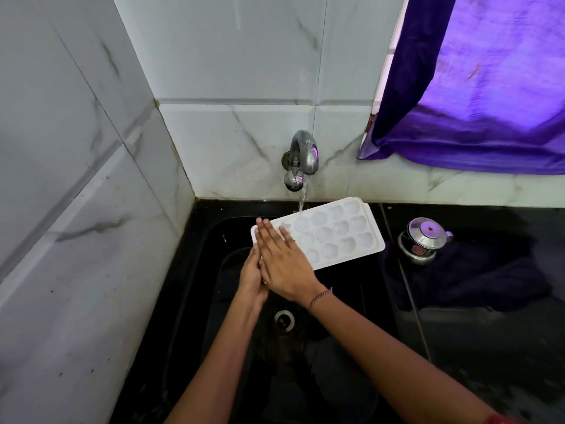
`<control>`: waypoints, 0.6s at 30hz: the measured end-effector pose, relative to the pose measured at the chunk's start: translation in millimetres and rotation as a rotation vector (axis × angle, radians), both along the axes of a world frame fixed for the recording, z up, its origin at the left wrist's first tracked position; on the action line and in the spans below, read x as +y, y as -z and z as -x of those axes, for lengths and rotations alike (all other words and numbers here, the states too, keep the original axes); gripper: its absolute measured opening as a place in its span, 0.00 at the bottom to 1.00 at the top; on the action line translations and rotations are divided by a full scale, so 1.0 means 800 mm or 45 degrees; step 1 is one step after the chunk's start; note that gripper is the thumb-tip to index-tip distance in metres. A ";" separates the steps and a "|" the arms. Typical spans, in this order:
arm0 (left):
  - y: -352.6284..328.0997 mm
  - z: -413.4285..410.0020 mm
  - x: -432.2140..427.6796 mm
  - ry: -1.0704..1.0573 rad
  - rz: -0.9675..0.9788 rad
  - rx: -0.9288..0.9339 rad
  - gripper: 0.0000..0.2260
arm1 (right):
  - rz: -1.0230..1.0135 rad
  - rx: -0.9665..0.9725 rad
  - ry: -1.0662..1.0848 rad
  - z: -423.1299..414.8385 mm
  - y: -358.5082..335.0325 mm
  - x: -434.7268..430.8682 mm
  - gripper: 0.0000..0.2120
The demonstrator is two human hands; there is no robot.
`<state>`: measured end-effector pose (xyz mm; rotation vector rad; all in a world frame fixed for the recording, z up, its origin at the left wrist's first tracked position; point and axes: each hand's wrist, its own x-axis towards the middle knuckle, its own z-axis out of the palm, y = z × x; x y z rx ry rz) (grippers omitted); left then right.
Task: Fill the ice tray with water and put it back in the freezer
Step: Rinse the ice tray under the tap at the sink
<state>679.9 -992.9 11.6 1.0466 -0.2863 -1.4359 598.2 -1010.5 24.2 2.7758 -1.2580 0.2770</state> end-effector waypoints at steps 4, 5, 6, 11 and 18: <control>0.000 -0.018 -0.004 -0.050 -0.006 0.051 0.16 | 0.017 0.036 -0.186 0.020 0.008 0.003 0.30; 0.000 -0.024 -0.007 -0.075 -0.022 0.071 0.17 | 0.034 0.062 -0.247 0.030 0.010 0.004 0.30; 0.000 -0.031 -0.008 -0.094 -0.034 0.074 0.19 | 0.044 0.071 -0.277 0.043 0.014 0.003 0.30; -0.004 -0.053 -0.006 -0.154 -0.029 -0.087 0.17 | -0.103 -0.194 0.182 0.119 0.017 -0.029 0.32; -0.013 -0.024 -0.011 -0.120 -0.071 0.028 0.18 | -0.115 -0.237 0.390 0.044 -0.008 -0.041 0.34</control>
